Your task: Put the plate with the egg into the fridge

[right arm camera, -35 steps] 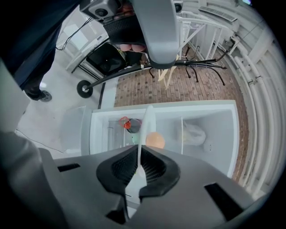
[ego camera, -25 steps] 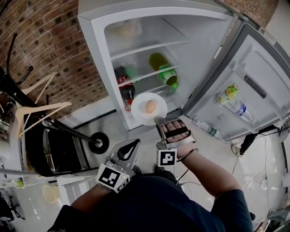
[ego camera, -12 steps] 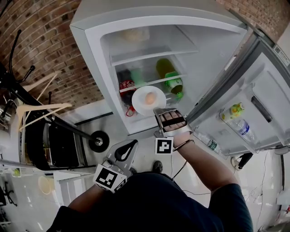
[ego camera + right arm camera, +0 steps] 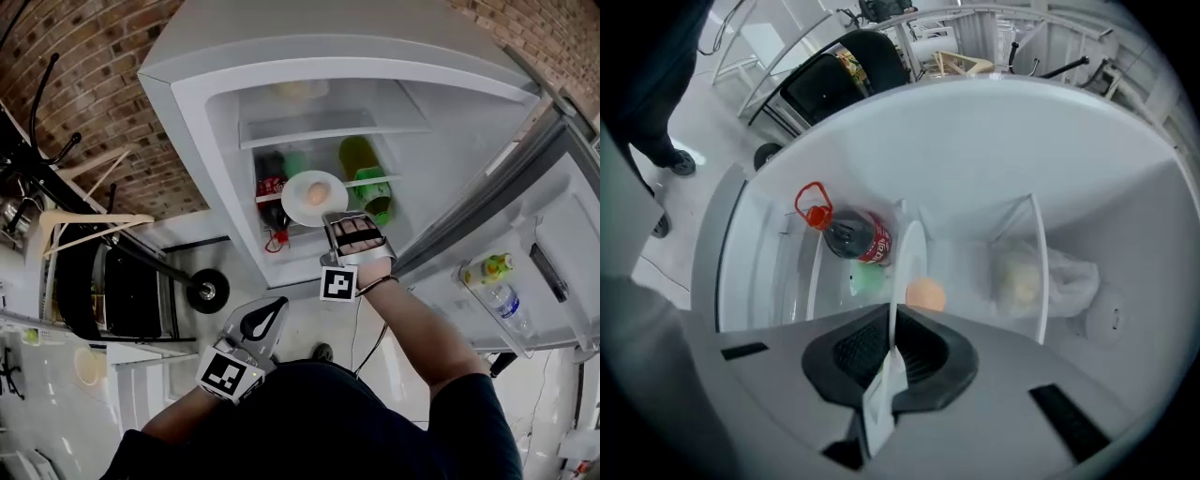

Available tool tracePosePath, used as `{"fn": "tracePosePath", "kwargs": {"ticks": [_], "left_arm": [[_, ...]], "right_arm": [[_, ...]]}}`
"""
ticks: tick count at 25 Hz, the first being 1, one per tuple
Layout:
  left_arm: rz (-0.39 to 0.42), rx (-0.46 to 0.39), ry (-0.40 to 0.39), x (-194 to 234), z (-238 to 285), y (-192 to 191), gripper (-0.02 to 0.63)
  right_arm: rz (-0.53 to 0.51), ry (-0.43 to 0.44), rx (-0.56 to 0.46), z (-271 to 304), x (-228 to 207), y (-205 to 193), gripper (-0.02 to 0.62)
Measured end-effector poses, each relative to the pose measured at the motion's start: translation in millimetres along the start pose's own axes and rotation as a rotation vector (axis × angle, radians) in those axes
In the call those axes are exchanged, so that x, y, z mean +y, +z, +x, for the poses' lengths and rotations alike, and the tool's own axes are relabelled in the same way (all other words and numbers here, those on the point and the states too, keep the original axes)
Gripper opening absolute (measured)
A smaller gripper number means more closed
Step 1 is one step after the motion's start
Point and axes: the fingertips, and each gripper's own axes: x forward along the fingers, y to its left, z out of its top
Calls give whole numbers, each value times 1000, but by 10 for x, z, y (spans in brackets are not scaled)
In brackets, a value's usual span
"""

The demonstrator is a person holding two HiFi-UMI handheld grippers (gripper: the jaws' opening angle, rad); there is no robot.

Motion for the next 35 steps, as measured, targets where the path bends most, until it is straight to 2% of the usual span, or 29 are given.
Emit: {"fn": "tracePosePath", "kwargs": {"ticks": [7, 12, 15, 28, 35], "left_arm": [[-3, -1, 39, 36, 53, -5, -8], [-12, 3, 67, 60, 30, -41, -8], [-12, 9, 80, 68, 11, -64, -8], [-10, 25, 129, 77, -106, -105, -8], [8, 36, 129, 48, -100, -130, -8]], "right_arm": [[28, 41, -27, 399, 25, -37, 18], [-43, 64, 12, 566, 70, -166, 18], [-37, 69, 14, 649, 63, -196, 18], [-82, 72, 22, 883, 30, -245, 20], [-69, 88, 33, 897, 23, -261, 37]]}}
